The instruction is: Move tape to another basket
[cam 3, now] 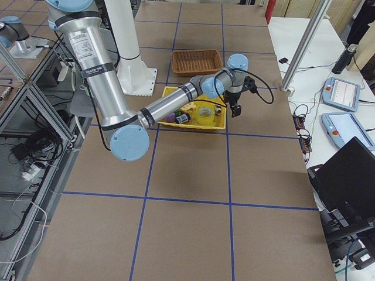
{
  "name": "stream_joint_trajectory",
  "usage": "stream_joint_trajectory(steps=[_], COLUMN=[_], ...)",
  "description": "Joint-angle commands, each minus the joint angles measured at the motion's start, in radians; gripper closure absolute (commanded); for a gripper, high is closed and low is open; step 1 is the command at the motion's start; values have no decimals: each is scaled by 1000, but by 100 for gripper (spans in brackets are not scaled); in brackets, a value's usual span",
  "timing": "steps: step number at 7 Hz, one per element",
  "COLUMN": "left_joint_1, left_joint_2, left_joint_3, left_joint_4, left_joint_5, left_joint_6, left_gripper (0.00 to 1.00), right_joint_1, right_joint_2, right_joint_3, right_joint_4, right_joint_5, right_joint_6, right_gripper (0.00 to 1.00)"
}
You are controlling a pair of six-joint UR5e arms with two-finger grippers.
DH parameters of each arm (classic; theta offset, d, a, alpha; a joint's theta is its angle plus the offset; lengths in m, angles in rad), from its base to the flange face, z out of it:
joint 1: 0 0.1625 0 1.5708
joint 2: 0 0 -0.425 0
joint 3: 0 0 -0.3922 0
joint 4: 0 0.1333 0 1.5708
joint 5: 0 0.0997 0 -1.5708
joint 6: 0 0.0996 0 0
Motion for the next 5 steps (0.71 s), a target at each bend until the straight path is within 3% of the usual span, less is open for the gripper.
stream_joint_trajectory(steps=[1,5], left_joint_1=[11,17], left_joint_2=[-2,-2], left_joint_3=[3,3], left_joint_4=[-2,-3], left_joint_5=[0,0], left_joint_6=[1,1], left_gripper=[2,2], right_joint_1=[-99,-168], right_joint_2=[-2,-3], right_joint_3=[-65,-82], right_joint_4=[79,62], right_joint_5=[-3,-7], right_joint_6=[21,26], right_gripper=[0,0])
